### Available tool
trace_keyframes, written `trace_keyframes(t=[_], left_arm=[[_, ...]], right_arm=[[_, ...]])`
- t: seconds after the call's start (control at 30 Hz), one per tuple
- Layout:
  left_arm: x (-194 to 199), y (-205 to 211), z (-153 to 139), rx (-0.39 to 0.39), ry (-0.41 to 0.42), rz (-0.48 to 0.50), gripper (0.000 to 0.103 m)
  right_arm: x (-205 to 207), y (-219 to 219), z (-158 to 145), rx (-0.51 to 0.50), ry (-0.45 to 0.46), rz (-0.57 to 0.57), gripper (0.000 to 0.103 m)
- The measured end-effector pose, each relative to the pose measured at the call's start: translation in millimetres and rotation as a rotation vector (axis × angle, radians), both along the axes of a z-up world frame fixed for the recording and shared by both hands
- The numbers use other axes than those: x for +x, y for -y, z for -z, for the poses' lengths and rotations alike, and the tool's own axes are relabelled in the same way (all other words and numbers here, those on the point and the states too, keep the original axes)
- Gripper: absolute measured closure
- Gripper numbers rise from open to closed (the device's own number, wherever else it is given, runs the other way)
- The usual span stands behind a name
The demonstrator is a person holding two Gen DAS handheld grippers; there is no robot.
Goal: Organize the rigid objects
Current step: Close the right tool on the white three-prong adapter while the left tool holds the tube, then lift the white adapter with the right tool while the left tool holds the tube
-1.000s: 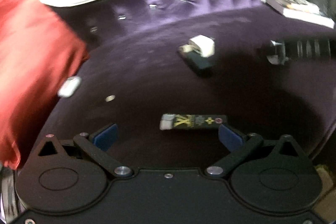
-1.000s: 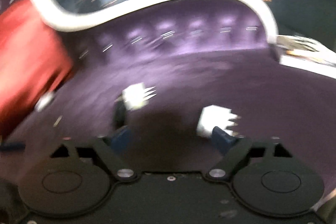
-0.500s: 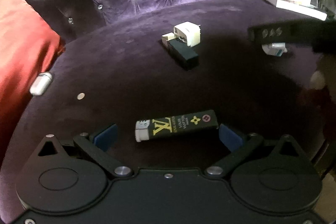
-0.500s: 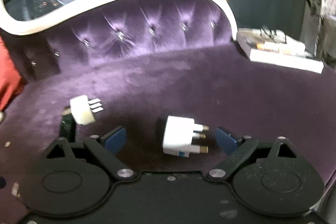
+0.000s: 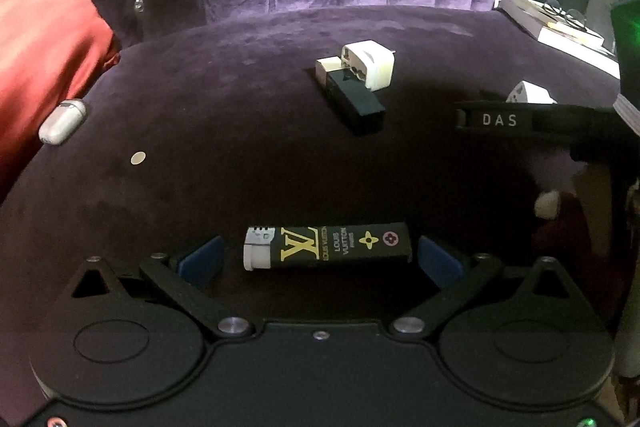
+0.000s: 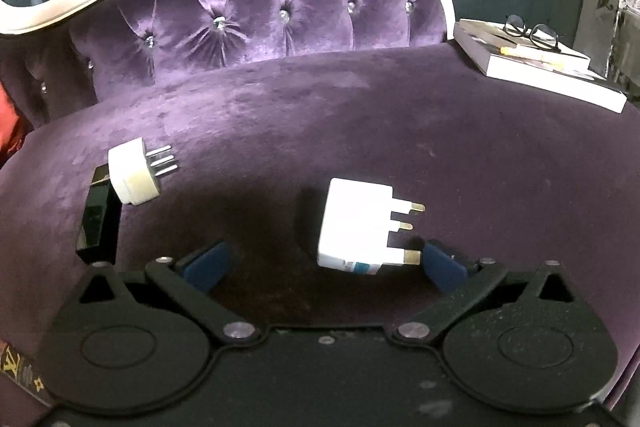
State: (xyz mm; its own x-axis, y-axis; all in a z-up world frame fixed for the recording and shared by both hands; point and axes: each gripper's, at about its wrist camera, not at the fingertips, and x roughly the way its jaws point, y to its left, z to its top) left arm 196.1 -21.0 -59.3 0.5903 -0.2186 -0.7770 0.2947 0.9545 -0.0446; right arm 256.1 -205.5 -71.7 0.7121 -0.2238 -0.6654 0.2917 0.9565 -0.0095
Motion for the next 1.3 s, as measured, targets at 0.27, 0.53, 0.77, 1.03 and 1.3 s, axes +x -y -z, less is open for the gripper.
trace_keyframes(t=[0.27,0.53,0.77,1.03,1.3], left_arm=[[3,0,-1,-0.006,-0.012,0.005,0.006],[-4,-3,-7,-0.029,0.014,0.016,0.024],[-7,-1,-11,-0.018,0.015,0.011,0.024],[-7,-1,-8,0.006,0.013,-0.001,0.024],[-4,-7,-7,-0.023,0.005,-0.024,0.024]], right_arm=[[3,2,-4,0.003,-0.024,-0.027,0.002],[-6,-11,-17,-0.019,-0.009,-0.118,0.097],[-20,-13,-21,-0.030,-0.031,-0.130,0.088],[-25,-17,-31,0.034,0.019,-0.217,0.068],[-8,20,-21,-0.010,-0.009,0.116,0.066]])
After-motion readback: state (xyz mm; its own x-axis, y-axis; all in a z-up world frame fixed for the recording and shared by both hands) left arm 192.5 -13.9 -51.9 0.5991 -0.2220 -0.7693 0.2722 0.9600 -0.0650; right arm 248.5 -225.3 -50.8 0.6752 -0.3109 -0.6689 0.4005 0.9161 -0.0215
